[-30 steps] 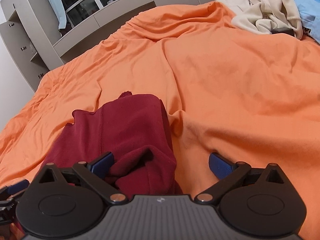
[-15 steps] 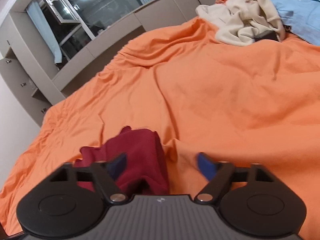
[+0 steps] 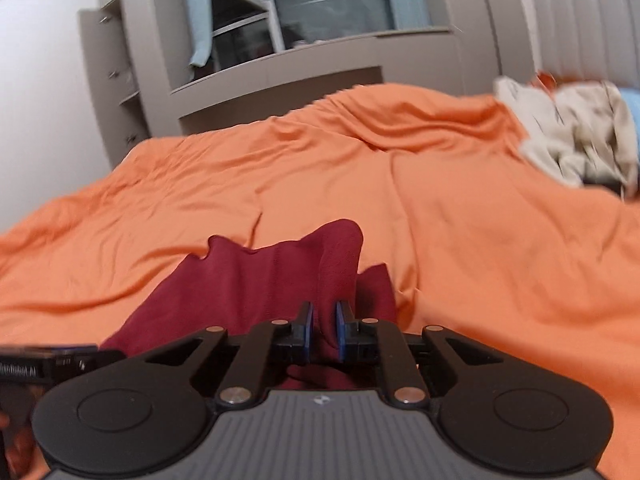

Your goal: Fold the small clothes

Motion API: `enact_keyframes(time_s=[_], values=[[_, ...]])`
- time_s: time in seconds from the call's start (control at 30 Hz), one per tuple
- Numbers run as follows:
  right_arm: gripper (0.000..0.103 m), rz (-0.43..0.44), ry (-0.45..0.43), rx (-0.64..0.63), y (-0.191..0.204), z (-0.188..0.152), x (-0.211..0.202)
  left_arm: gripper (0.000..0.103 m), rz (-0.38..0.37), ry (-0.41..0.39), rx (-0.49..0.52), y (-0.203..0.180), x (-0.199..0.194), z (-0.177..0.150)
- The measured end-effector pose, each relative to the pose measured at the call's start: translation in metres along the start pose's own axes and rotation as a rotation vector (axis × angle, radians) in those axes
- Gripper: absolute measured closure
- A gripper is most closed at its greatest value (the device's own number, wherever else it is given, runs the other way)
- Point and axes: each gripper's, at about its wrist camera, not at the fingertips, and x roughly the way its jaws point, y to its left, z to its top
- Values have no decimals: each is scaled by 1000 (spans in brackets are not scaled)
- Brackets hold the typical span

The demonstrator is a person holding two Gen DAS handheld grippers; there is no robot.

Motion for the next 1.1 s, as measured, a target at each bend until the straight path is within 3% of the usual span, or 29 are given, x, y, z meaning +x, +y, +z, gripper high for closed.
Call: enact_keyframes(time_s=[0.1, 0.23, 0.4, 0.6, 0.83, 0.9, 0.97, 1.1], values=[[88, -2, 17, 41, -5, 2, 3, 0, 0, 0, 0, 0, 0, 0], [86, -13, 72, 210, -39, 2, 12, 0, 0, 0, 0, 0, 0, 0], [64, 1, 157, 401, -83, -2, 26, 0, 3, -1, 4, -1, 0, 0], [61, 55, 125, 407, -86, -1, 23, 0, 14, -3, 19, -4, 1, -1], [51, 64, 187, 438, -85, -10, 47, 0, 6, -5, 6, -5, 1, -1], [54, 64, 187, 454, -86, -14, 49, 0, 6, -6, 5, -5, 1, -1], [69, 81, 167, 432, -80, -15, 46, 0, 6, -6, 5, -4, 1, -1], [78, 25, 118, 257, -51, -9, 38, 0, 5, -6, 3, -4, 2, -1]])
